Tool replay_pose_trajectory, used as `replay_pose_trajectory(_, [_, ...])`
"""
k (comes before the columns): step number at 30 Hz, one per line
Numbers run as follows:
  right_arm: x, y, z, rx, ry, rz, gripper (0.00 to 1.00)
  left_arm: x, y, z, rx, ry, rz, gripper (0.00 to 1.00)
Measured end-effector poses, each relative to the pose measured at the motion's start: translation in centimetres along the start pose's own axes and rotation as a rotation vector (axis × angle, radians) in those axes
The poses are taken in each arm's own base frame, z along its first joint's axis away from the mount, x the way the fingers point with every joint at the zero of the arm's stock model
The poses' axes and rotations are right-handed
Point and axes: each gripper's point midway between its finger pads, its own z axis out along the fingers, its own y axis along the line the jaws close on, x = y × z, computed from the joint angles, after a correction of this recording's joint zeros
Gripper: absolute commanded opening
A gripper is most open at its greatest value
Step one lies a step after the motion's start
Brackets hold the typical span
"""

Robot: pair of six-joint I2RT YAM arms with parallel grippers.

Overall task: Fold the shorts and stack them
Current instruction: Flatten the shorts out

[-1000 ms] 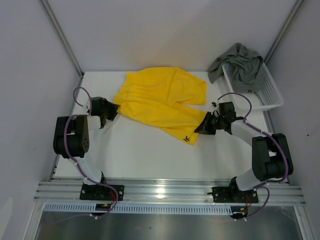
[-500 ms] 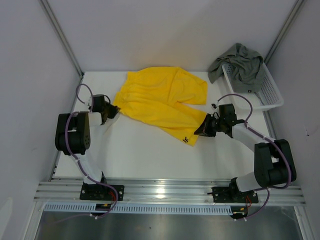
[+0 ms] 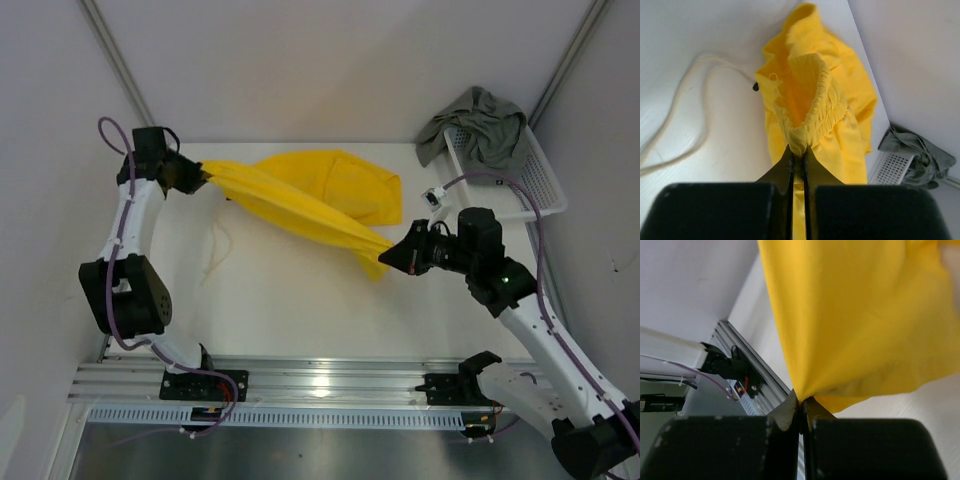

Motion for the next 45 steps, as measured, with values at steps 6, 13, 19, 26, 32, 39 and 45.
replay_pose_trajectory(6, [-3.7,6.0,-4.0,-0.122,-0.118,-0.111,0.0,-2.9,-6.0,-8.6,0.048,-0.011,0.005,0.0])
replay_pose_trajectory(13, [-5.5,13.6,-8.6,-0.265,-0.139,-0.208,0.0,-5.5,-8.0,-21.8,0.146,-0.17,-0.022,0.0])
replay_pose_trajectory(19, [-7.8,19.7,-14.9,-0.374,-0.236,-0.29,0.0,-5.0,-9.7,-36.5,0.363,-0.442,-0.008,0.0])
replay_pose_trajectory(26, [-9.6,24.1,-20.2,-0.454,-0.341,-0.375,0.0,-1.9,-10.4,-47.8,0.671,-0.668,0.04,0.0])
replay_pose_trajectory(32, [-12.0,26.7,-22.3,-0.497,-0.433,-0.443,0.0,-2.6,-12.5,-51.1,0.824,-0.775,0.074,0.0])
replay_pose_trajectory(39, [-13.4,27.3,-21.5,-0.522,-0.457,-0.455,0.0,-2.7,-12.9,-54.7,0.908,-0.88,0.083,0.0])
replay_pose_trajectory(45, [-12.6,27.7,-22.7,-0.549,-0.473,-0.459,0.0,-1.0,-10.8,-59.1,0.954,-0.994,0.069,0.0])
